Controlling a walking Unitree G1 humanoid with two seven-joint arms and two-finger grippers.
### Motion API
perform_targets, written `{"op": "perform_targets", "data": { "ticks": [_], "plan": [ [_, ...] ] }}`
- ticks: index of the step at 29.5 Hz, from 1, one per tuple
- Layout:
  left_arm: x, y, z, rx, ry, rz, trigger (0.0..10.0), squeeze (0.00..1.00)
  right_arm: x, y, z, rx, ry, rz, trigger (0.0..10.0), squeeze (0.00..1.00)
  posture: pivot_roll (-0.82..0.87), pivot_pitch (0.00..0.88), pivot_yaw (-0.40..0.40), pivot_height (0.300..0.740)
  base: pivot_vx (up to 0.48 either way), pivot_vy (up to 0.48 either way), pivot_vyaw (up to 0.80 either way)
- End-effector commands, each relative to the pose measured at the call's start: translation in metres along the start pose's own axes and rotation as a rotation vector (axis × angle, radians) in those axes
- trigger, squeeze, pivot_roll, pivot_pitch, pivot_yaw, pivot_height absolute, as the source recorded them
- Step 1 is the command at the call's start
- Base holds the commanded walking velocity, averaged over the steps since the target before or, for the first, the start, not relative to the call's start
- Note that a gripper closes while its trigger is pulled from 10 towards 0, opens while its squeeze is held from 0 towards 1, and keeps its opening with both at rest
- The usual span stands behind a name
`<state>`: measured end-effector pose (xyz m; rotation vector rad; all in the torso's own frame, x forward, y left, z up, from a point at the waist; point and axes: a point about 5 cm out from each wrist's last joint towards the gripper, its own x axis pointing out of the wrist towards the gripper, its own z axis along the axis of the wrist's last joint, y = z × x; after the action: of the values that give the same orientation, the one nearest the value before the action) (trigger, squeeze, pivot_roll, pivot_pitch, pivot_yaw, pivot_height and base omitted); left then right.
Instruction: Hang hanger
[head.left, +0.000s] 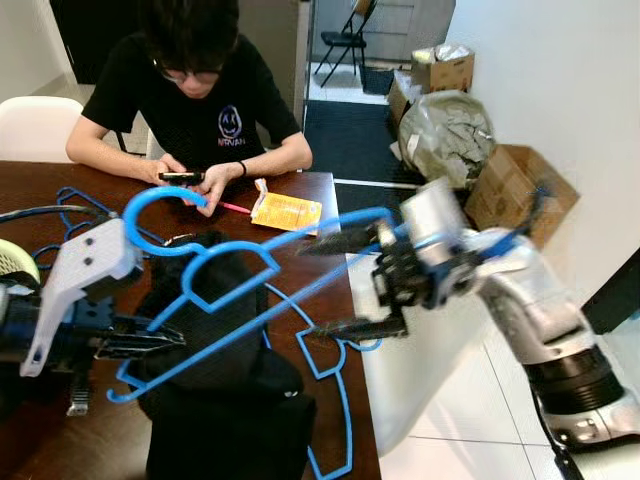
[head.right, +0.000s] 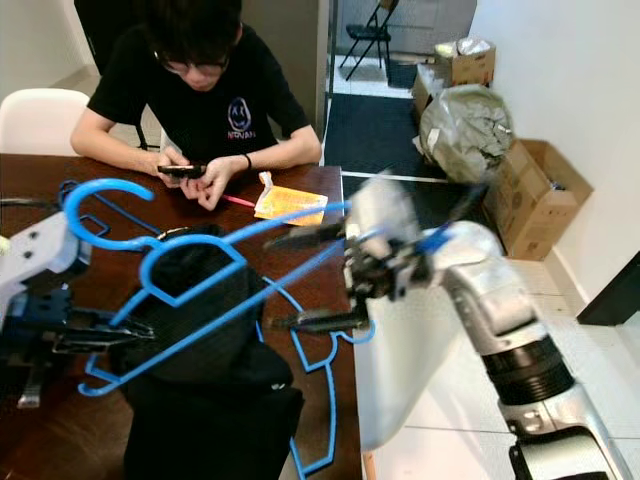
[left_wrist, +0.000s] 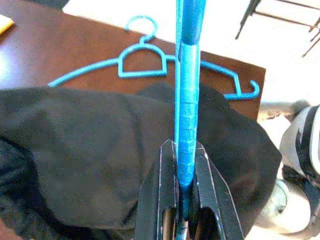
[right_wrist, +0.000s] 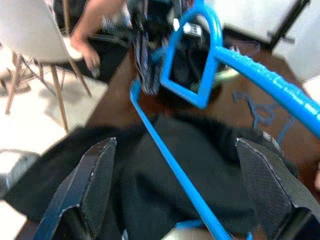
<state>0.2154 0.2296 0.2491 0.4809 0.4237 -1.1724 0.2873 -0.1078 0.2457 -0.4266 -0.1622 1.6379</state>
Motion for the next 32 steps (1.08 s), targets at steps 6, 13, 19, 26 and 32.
{"op": "perform_targets", "data": {
  "ticks": [6,13,19,26,32],
  "plan": [
    [0.017,-0.002,-0.011,-0.006,0.061,-0.034,10.0,0.00,0.001,0.003,0.020,-0.019,-0.080,0.026,10.0,0.00,0.14,0.000,-0.048,0.740,0.000,0.000,0.00],
    [0.013,0.015,-0.012,-0.015,0.020,0.078,10.0,0.00,-0.008,0.009,0.013,0.011,-0.015,0.059,10.0,0.00,0.13,0.000,-0.041,0.740,0.000,0.000,0.00],
    [-0.014,0.042,-0.003,-0.036,-0.084,0.299,10.0,0.00,-0.015,0.017,-0.004,0.066,0.068,0.065,10.0,0.00,0.13,0.000,-0.033,0.740,0.000,0.000,0.00],
    [-0.028,0.047,-0.004,-0.060,-0.118,0.387,10.0,0.00,-0.010,0.032,-0.008,0.120,0.032,0.111,10.0,0.00,0.13,0.000,-0.025,0.740,0.000,0.000,0.00],
    [-0.003,0.030,-0.014,-0.093,-0.076,0.242,10.0,0.00,-0.013,0.013,0.040,0.060,-0.342,0.006,10.0,0.00,0.13,0.000,-0.022,0.740,0.000,0.000,0.00]
  ]
}}
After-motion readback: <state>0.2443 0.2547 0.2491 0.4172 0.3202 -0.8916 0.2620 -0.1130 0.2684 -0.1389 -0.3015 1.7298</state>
